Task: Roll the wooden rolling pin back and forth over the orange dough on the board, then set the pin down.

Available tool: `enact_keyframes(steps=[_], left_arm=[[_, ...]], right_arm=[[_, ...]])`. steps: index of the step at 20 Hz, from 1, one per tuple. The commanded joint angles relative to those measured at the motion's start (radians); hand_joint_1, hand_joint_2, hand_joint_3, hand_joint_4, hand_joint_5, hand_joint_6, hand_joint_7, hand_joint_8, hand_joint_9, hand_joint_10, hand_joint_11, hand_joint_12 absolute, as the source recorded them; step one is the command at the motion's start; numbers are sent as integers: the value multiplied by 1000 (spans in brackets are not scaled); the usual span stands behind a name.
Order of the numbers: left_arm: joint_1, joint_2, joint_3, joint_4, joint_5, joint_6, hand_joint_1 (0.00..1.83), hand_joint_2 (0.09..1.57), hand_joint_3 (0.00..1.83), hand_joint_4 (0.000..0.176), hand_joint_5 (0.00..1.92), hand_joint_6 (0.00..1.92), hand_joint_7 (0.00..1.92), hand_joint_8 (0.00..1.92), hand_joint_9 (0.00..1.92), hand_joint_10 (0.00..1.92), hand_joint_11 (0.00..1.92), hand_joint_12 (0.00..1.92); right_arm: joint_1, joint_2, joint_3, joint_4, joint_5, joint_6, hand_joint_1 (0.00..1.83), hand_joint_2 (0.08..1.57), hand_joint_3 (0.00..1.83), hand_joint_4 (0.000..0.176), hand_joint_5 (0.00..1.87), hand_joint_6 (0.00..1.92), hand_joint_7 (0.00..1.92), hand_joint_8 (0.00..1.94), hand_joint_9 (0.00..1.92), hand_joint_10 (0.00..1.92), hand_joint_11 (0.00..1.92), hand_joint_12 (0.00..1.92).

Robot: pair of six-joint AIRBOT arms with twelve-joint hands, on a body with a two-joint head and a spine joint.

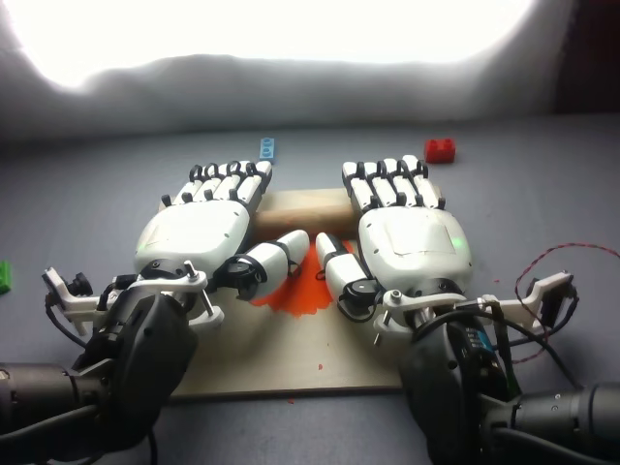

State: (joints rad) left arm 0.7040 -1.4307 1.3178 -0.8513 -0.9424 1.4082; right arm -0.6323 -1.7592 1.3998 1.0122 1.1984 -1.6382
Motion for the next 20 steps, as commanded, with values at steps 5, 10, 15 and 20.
enact_keyframes(steps=[5,10,15,20], left_arm=[[0,21,-17,40,-86,-4,0,1412,1,0,206,9,236,45,203,2,0,254],[2,31,-32,40,-86,-4,0,1414,1,0,252,3,304,19,242,3,0,351],[10,39,-44,40,-87,-3,0,1414,0,0,252,3,305,16,242,3,0,349],[9,43,-46,40,-89,2,0,1414,0,0,252,3,306,13,242,3,0,348]], right_arm=[[-7,5,-17,-36,81,9,0,1508,0,0,466,2,442,1,416,39,7,753],[-11,5,-40,-36,120,2,0,1504,0,0,569,4,552,4,504,40,0,1088],[-13,7,-61,-37,137,-4,0,1503,0,0,569,4,552,3,504,39,0,1087],[-18,10,-73,-54,147,-4,0,1503,0,0,569,4,552,3,505,38,0,1086]])
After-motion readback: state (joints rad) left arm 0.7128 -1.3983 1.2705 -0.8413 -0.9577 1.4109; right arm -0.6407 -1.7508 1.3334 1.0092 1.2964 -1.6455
